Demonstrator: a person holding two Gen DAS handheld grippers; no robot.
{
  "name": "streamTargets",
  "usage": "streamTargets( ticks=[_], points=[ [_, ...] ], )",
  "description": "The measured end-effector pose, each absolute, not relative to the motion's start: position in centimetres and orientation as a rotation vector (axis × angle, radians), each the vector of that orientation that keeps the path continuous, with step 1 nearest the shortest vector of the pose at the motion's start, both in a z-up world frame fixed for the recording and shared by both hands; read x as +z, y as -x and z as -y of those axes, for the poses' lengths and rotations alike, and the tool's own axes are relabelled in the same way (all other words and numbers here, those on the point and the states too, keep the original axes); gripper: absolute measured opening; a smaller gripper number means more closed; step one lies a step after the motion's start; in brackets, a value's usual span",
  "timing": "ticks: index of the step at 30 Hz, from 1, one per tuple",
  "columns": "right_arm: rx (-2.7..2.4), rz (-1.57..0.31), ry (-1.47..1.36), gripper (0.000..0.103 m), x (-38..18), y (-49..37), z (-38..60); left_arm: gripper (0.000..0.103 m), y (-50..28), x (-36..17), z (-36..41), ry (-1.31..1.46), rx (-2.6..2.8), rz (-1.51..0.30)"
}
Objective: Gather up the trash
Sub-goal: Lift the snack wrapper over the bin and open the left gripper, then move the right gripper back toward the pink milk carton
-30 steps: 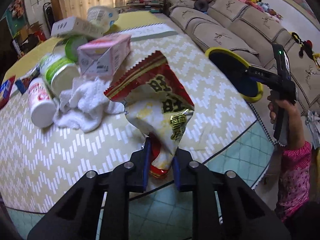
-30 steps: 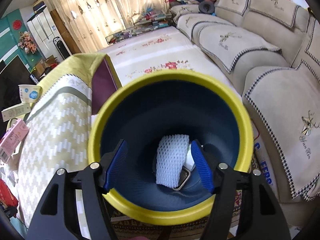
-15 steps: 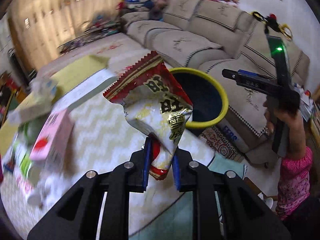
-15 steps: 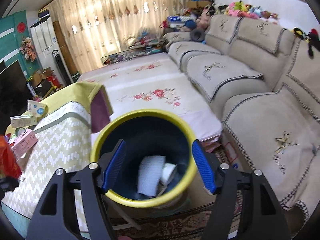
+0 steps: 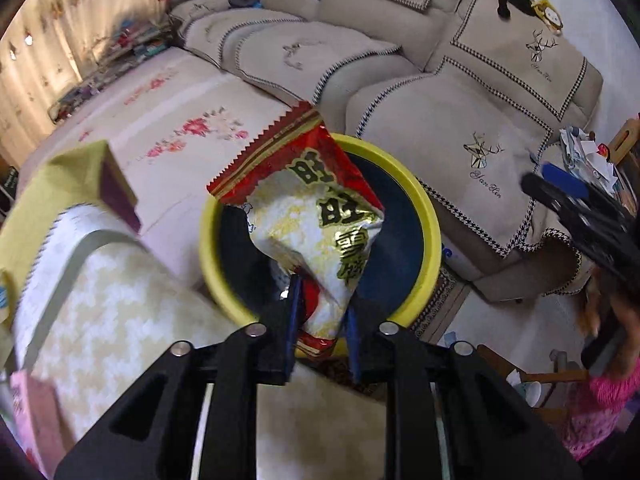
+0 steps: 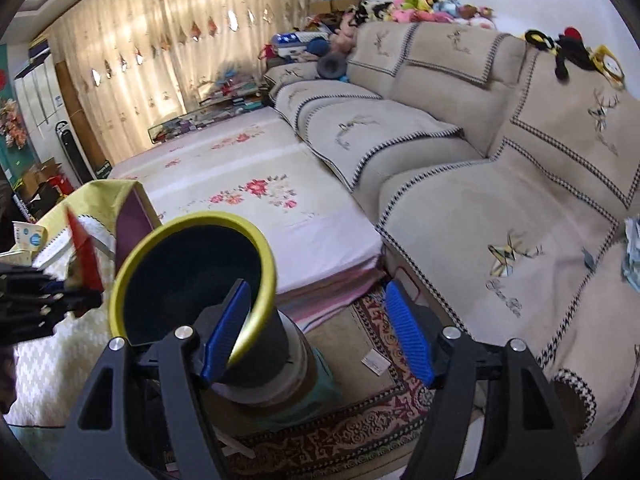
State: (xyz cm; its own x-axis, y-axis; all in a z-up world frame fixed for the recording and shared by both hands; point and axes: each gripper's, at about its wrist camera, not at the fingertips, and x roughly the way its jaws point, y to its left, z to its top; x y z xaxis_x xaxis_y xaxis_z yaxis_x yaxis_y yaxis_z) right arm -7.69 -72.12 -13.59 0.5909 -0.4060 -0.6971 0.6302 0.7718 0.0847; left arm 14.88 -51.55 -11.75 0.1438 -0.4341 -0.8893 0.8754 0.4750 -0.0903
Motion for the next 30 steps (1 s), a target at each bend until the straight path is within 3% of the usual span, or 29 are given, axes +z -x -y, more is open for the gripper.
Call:
streamTargets(
  ticks=[4, 8, 16, 20, 23, 30],
  points=[
    [-0.634, -0.732, -0.358, 0.067, -14.3, 8.4, 73.0, 0.029, -16.3, -14.2, 53.9, -0.555, -0.977, -1.06],
    [-0.64, -0.731, -0.36, 0.067, -14.3, 8.5, 73.2, 0.061, -17.3, -15.1, 55.0, -0.568, -0.948, -1.046],
    [-0.623, -0.73, -0.339, 0.069, -13.8, 8.0, 72.1, 0.069, -17.9, -14.8, 54.6, -0.553, -0.941, -1.038],
    [-0.619, -0.738, -0.338, 0.069, -13.9, 7.9, 71.8, 0.08, -17.2, -12.5, 52.1, -0.511, -0.944, -0.988],
    [-0.61, -0.748, -0.337, 0.069, -14.1, 7.6, 71.4, 0.09, -16.4, -9.4, 48.2, -0.407, -0.937, -0.932],
    [-0.536, -0.78, -0.316, 0.069, -14.8, 5.7, 68.5, 0.098, -12.9, -4.2, 37.1, -0.263, -0.862, -0.764]
  ],
)
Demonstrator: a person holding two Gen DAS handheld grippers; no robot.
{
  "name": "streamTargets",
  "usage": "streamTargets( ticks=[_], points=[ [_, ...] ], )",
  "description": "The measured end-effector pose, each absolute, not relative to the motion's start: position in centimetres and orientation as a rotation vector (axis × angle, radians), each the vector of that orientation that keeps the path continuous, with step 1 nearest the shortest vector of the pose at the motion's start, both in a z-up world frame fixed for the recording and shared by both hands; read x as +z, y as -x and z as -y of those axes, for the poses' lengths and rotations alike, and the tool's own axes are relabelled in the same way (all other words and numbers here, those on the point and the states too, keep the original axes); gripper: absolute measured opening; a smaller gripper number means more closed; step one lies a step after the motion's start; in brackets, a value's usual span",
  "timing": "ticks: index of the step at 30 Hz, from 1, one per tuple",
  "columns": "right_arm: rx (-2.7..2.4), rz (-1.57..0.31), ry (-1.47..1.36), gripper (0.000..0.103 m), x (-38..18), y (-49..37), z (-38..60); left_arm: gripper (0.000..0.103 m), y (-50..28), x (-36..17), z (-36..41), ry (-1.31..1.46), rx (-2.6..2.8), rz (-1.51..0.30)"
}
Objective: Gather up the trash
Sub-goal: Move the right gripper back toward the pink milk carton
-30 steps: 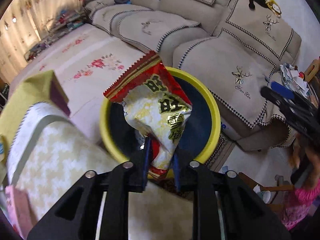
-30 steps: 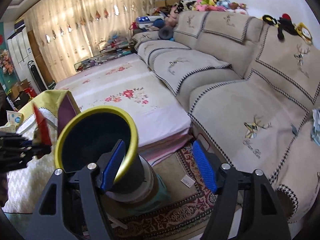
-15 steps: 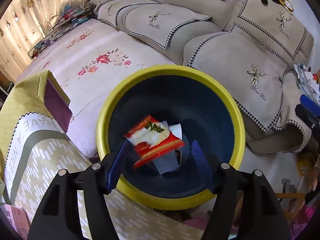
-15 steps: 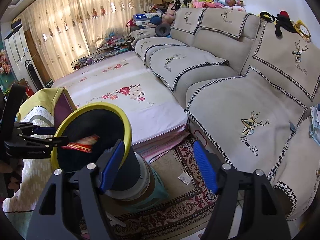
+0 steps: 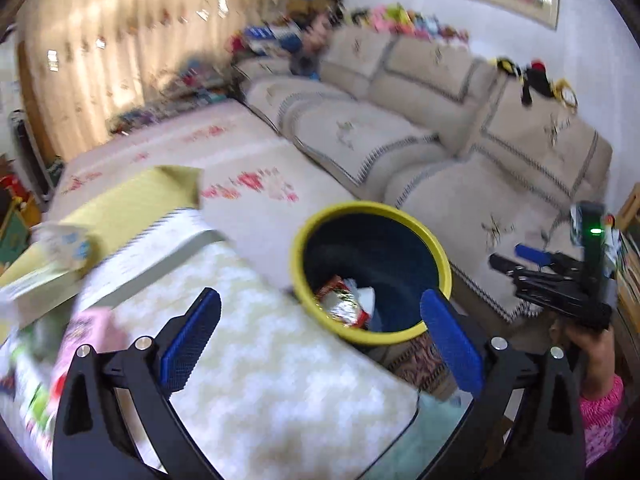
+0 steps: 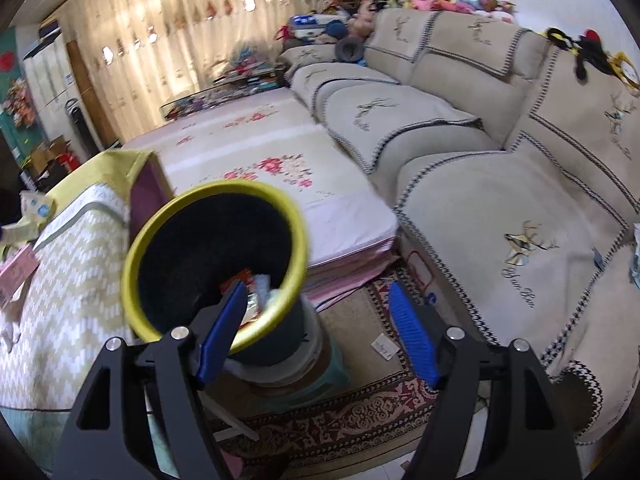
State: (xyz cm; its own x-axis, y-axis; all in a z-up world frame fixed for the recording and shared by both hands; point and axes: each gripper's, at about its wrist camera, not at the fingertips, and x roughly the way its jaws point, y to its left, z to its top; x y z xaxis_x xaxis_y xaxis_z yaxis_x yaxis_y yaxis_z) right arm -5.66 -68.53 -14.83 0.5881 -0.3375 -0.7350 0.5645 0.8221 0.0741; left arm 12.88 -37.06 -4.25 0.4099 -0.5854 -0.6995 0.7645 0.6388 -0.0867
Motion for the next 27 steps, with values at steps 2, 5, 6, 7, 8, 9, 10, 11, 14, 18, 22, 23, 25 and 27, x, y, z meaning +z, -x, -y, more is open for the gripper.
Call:
streamTargets(
  ticks=[2, 5, 6, 7, 8, 9, 10, 11, 14, 18, 22, 23, 25, 27],
  points=[
    [-0.492, -0.79, -0.304, 0.069, -15.0, 4.5, 66.9, 0.098, -11.7, -3.5, 32.7, -0.229, -0.802, -0.724],
    [-0.412, -0.808, -0.28, 0.069, -15.2, 2.4, 64.0, 0.098, -10.3, -3.3, 26.8, -0.206, -0.707, -0.694],
    [-0.375, -0.815, -0.264, 0.069, -15.2, 1.4, 62.6, 0.098, -10.0, -3.3, 25.2, -0.201, -0.679, -0.69],
    [-0.354, -0.819, -0.256, 0.069, -15.2, 0.9, 61.6, 0.098, -9.5, -3.3, 23.1, -0.191, -0.635, -0.682],
    [-0.316, -0.824, -0.241, 0.069, -15.2, 0.0, 60.1, 0.098, -9.4, -3.4, 21.4, -0.184, -0.604, -0.676],
    [-0.283, -0.829, -0.23, 0.069, -15.1, -0.7, 59.0, 0.098, -9.0, -3.4, 19.3, -0.177, -0.557, -0.664],
    [-0.248, -0.833, -0.218, 0.069, -15.1, -1.4, 57.7, 0.098, -8.6, -3.4, 17.0, -0.173, -0.504, -0.65],
    [-0.204, -0.835, -0.202, 0.069, -14.9, -2.3, 56.1, 0.098, -8.2, -3.5, 15.4, -0.171, -0.463, -0.642],
    [-0.103, -0.839, -0.146, 0.069, -14.4, -4.6, 51.5, 0.098, -7.4, -3.7, 11.3, -0.147, -0.373, -0.632],
    [0.002, -0.836, -0.13, 0.069, -13.6, -6.7, 46.6, 0.098, -7.0, -3.8, 5.8, -0.073, -0.276, -0.626],
    [0.083, -0.81, -0.166, 0.069, -12.1, -8.1, 41.8, 0.098, -7.0, -4.2, 2.2, -0.035, -0.211, -0.617],
    [0.102, -0.799, -0.178, 0.069, -11.6, -8.7, 40.3, 0.098, -7.2, -4.4, 1.7, -0.026, -0.205, -0.618],
    [0.135, -0.776, -0.203, 0.07, -10.8, -9.6, 38.3, 0.098, -7.3, -4.7, 1.7, -0.015, -0.206, -0.623],
    [0.16, -0.744, -0.228, 0.071, -10.2, -10.5, 35.7, 0.098, -7.5, -5.1, 1.9, -0.007, -0.21, -0.631]
  ],
)
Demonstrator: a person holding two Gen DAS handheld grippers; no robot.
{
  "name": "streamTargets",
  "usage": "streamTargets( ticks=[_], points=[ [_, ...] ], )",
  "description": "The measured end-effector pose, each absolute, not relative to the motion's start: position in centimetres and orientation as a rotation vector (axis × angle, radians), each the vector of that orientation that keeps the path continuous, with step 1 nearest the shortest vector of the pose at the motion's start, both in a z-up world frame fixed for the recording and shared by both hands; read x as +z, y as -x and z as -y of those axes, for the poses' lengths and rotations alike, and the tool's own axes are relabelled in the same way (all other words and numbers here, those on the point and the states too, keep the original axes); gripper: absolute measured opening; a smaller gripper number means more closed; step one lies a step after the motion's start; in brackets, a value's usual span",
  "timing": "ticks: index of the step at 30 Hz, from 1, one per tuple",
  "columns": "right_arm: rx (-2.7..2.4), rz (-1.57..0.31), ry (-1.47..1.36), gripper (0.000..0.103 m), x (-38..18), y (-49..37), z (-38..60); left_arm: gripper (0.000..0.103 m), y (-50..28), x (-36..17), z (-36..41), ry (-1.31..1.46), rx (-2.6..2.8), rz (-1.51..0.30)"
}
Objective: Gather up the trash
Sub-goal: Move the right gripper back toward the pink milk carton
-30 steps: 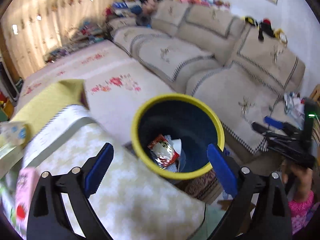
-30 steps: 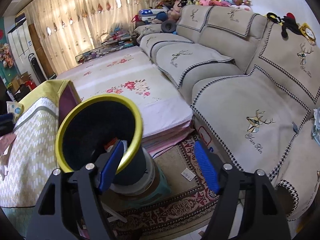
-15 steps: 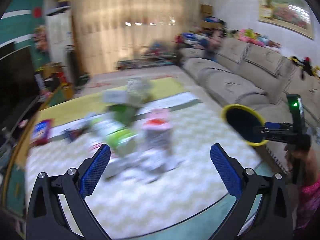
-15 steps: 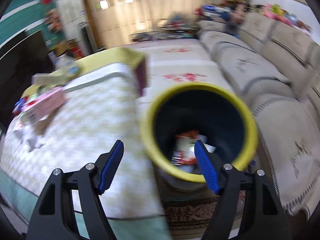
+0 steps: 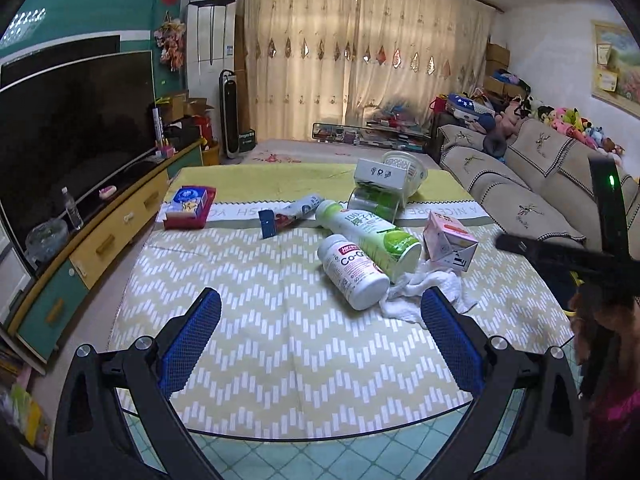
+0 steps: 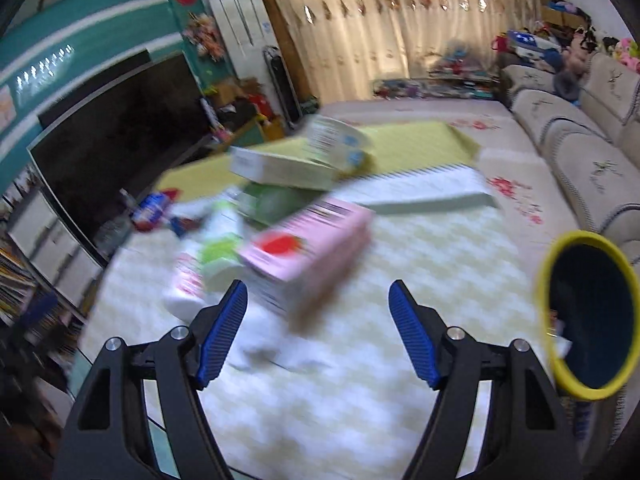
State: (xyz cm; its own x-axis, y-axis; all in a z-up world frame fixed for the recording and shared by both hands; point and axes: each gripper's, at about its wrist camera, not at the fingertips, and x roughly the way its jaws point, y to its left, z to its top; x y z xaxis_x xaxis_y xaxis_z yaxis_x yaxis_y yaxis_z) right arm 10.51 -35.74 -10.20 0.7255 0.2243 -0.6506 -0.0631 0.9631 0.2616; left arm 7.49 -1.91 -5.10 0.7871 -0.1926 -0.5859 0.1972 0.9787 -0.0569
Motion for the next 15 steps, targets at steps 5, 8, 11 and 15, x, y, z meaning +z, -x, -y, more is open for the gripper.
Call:
streamTargets(
  ticks=[5, 8, 11, 15],
  points=[
    [0.104, -0.754, -0.227, 0.074, -11.0, -13.2, 32.6, 0.098, -7.3, -5.7, 2.6, -0.028, -0.234, -0.636],
    [0.064, -0.771, -0.241, 0.074, -12.1, -14.1, 32.4, 0.098, -7.4, -6.0, 2.5, -0.036, -0.234, -0.64],
    [0.04, -0.791, -0.249, 0.074, -13.1, -14.8, 32.4, 0.098, -7.4, -6.2, 2.3, -0.026, -0.235, -0.65],
    [0.011, -0.817, -0.234, 0.074, -14.1, -15.4, 32.6, 0.098, -7.7, -6.7, 2.3, -0.008, -0.241, -0.668]
  ],
)
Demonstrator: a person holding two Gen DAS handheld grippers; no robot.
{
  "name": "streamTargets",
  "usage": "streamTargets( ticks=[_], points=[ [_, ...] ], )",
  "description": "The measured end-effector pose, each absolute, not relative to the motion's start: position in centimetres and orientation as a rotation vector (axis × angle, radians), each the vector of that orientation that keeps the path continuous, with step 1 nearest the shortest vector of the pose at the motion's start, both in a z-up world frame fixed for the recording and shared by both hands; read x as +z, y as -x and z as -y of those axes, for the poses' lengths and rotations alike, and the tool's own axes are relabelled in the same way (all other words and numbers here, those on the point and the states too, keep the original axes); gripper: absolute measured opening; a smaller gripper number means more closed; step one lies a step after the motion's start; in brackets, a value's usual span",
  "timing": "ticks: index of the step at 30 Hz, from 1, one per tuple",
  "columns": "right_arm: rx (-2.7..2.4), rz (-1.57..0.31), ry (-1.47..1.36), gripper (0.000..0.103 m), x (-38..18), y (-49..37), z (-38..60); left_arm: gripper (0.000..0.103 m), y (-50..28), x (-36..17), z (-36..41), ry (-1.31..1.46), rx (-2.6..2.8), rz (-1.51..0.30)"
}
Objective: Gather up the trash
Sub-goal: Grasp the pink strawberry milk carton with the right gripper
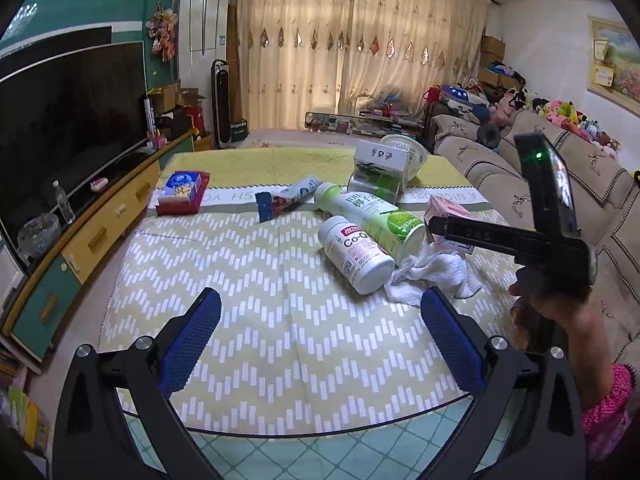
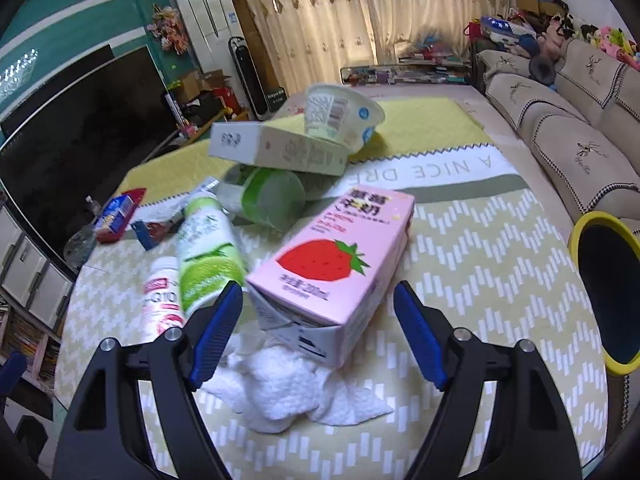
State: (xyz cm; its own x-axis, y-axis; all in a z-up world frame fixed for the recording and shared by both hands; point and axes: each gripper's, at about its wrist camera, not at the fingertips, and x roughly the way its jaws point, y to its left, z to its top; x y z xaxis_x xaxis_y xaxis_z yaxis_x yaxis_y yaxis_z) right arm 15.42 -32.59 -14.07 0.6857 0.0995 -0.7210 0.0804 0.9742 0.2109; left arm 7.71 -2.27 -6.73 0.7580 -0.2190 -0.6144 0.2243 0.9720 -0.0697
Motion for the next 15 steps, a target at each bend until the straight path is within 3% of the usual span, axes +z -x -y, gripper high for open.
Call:
streamTargets(
  ticks=[4, 9, 15],
  points=[
    [-0.012, -0.809, -0.248, 0.073, -14.3, -14.9, 34.3, 0.098, -8.0, -7.1, 2.7, -0.007, -0.245, -0.681],
    [-0.007, -0.811, -0.308, 0.064, -14.6, -14.0, 37.1, 0.098, -8.2, -7.7, 3.6, -0.013, -0.257, -0.696],
    [0.032, -0.825, -0.33, 0.064, -15.3, -13.5, 37.4, 0.098, -8.3, -8.3, 5.0, -0.028, -0.276, -0.712]
  ],
)
